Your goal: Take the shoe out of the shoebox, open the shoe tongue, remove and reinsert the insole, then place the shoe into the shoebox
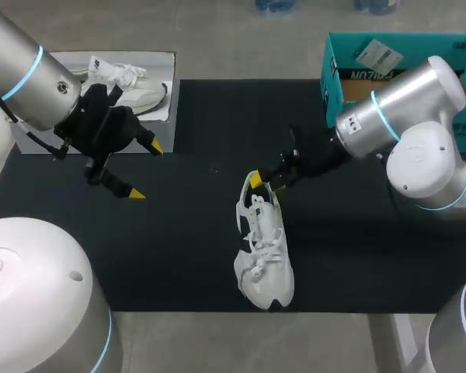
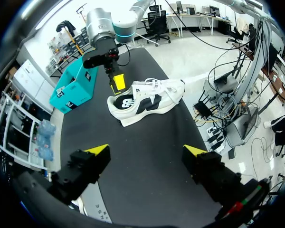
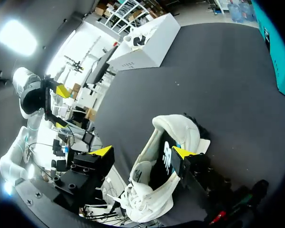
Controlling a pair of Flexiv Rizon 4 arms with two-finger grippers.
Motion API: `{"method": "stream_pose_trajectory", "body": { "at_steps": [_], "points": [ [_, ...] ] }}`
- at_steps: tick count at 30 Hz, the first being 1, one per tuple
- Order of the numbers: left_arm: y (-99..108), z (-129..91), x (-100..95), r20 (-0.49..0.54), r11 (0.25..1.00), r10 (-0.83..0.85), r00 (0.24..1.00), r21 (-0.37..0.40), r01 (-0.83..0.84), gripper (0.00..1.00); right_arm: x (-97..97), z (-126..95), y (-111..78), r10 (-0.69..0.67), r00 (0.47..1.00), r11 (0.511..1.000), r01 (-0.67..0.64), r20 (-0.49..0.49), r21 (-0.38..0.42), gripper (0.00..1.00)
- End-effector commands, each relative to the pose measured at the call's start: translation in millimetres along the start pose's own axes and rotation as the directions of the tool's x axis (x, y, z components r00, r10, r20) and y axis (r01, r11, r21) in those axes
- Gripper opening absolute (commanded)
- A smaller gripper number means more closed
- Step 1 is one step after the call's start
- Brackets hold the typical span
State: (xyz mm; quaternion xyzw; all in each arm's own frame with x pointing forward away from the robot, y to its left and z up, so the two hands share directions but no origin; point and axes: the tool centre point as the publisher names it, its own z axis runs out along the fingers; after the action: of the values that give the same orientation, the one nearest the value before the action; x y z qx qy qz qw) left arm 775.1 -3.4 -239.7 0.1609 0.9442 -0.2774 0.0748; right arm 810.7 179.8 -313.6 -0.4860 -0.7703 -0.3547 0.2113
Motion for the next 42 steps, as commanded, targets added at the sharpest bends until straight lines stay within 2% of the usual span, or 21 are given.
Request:
{"method": "stream_pose_trajectory", "body": {
  "at_steps": [1,4,6,11,16,18,25,32,37,39,40,42],
  "points": [
    [0,0,0.5,0.0,1.0,0.0,1.0,-0.003,0.0,1.0,6.8,-24,3.1,-0.012,0.998,1.0,0.012,0.059,-0.001,1.0],
    [0,0,0.5,0.0,1.0,0.0,1.0,-0.003,0.0,1.0,12.9,-27,6.8,0.007,0.996,1.0,-0.008,0.094,0.01,1.0],
    [0,0,0.5,0.0,1.0,0.0,1.0,-0.003,0.0,1.0,22.1,-26,6.2,0.062,0.989,0.998,-0.065,0.134,0.018,1.0],
    [0,0,0.5,0.0,1.0,0.0,1.0,-0.003,0.0,1.0,40.2,-14,0.8,0.176,0.941,0.973,-0.211,0.289,0.094,1.0],
    [0,0,0.5,0.0,1.0,0.0,1.0,-0.003,0.0,1.0,47.7,-2,-2.3,0.186,0.904,0.956,-0.258,0.386,0.143,1.0],
    [0,0,0.5,0.0,1.0,0.0,1.0,-0.003,0.0,1.0,48.9,-2,-2.7,0.2,0.898,0.953,-0.272,0.393,0.136,1.0],
    [0,0,0.5,0.0,1.0,0.0,1.0,-0.003,0.0,1.0,56.7,-17,-1.6,0.207,0.824,0.926,-0.339,0.527,0.167,1.0],
    [0,0,0.5,0.0,1.0,0.0,1.0,-0.003,0.0,1.0,57.3,-29,-3.9,0.182,0.789,0.91,-0.362,0.587,0.203,1.0],
    [0,0,0.5,0.0,1.0,0.0,1.0,-0.003,0.0,1.0,57.2,-24,-8.1,0.167,0.82,0.912,-0.34,0.548,0.231,1.0],
    [0,0,0.5,0.0,1.0,0.0,1.0,-0.003,0.0,1.0,55.5,-21,-9.2,0.163,0.836,0.917,-0.324,0.524,0.233,0.27],
    [0,0,0.5,0.0,1.0,0.0,1.0,-0.003,0.0,1.0,54.3,-20,-9.4,0.161,0.837,0.915,-0.325,0.522,0.239,0.0],
    [0,0,0.5,0.0,1.0,0.0,1.0,-0.003,0.0,1.0,51.8,-18,-9.0,0.158,0.843,0.917,-0.318,0.514,0.241,0.0]
  ]
}}
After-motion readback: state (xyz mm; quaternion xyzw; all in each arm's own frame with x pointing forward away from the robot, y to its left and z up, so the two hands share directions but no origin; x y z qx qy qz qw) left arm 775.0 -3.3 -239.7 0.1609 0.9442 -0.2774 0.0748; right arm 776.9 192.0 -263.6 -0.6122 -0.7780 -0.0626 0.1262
